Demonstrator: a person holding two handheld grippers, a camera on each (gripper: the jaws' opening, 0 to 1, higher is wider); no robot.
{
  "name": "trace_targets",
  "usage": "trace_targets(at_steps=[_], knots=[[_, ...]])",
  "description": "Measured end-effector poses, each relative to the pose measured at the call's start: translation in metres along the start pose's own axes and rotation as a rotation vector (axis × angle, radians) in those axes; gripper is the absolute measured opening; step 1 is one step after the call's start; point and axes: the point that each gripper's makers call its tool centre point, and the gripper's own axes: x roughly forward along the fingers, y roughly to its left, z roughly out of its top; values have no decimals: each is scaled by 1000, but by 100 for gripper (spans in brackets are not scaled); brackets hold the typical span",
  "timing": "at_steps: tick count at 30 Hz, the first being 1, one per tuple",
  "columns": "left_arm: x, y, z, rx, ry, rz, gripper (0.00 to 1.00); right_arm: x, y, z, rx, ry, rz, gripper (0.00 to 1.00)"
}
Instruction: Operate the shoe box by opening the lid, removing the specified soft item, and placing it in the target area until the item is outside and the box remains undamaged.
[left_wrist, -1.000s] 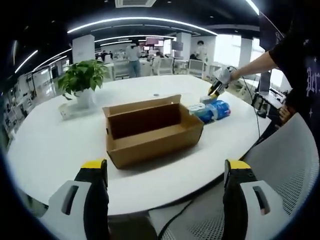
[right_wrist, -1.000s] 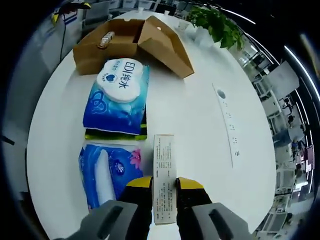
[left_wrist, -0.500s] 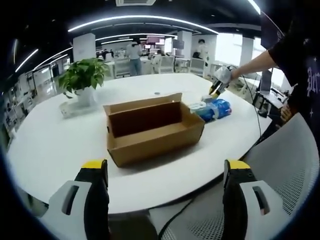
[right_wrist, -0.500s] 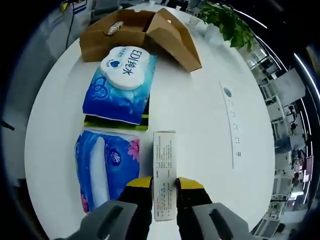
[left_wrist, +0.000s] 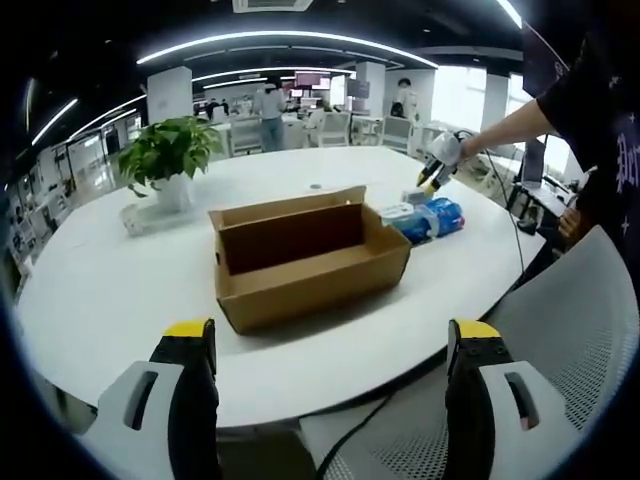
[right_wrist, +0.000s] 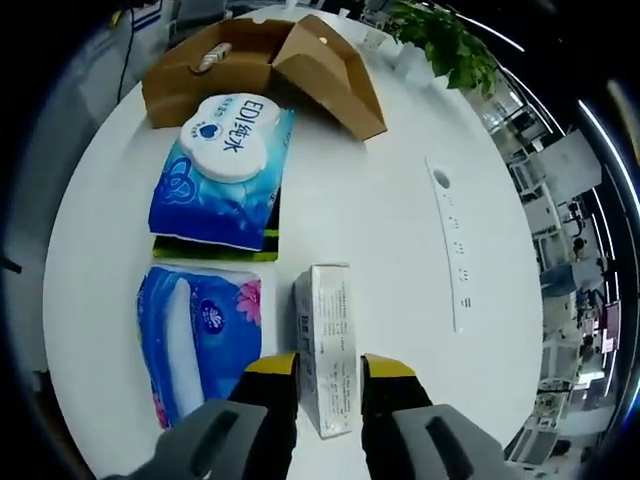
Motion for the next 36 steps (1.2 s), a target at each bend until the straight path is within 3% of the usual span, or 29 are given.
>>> trace_targets(at_steps=[9, 20, 28, 36], knots=[[1, -2, 0, 8, 1, -18, 94, -15, -3, 11, 18, -33, -9, 25], [0, -2, 3, 12, -25, -22, 94, -32, 1, 40, 57, -96, -11, 34], [0, -4, 6, 19, -41, -31, 94, -49, 4, 77, 107, -200, 1, 38], [0, -6, 9, 24, -53, -41, 94, -59, 22, 118, 80, -287, 52, 43]])
